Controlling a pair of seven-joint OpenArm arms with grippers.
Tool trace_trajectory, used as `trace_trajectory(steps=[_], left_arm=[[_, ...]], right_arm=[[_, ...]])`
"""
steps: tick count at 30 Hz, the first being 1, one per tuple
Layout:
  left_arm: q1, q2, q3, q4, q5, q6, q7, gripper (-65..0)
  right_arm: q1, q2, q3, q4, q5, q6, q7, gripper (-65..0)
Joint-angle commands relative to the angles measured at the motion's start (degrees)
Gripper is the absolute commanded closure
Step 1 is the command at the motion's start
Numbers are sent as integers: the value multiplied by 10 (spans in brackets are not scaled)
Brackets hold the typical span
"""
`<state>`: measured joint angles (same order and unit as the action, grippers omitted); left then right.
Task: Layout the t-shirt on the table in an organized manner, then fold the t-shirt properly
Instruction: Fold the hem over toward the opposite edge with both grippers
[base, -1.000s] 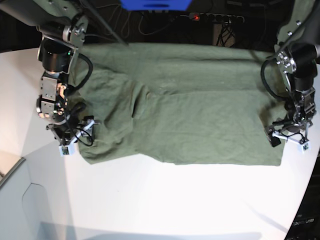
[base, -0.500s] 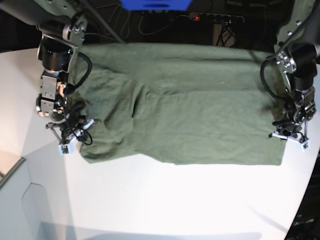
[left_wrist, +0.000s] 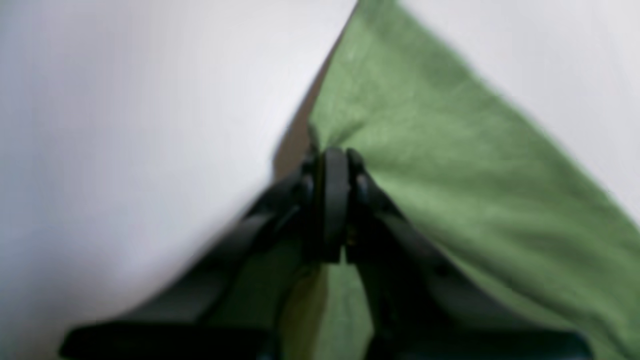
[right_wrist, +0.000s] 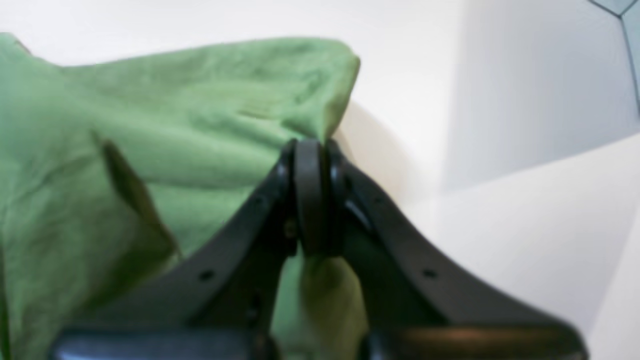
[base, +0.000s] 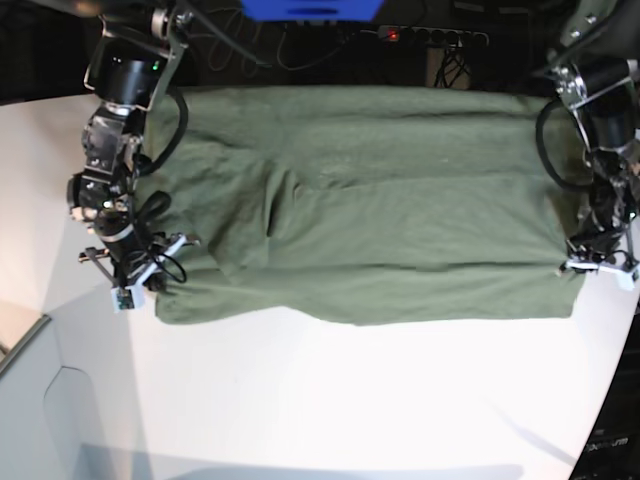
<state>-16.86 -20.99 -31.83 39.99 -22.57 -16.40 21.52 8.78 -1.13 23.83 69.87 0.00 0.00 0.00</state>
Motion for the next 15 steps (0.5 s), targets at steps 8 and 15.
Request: trace_trajectory(steps=[8, 15], left_arm=[[57, -15, -6, 176, -133, -3, 40, -1], [120, -10, -34, 242, -162, -3, 37, -1]], right_arm=[[-48, -4, -1, 127, -93, 315, -124, 0], [-95, -16, 2, 163, -89, 315, -101, 0]])
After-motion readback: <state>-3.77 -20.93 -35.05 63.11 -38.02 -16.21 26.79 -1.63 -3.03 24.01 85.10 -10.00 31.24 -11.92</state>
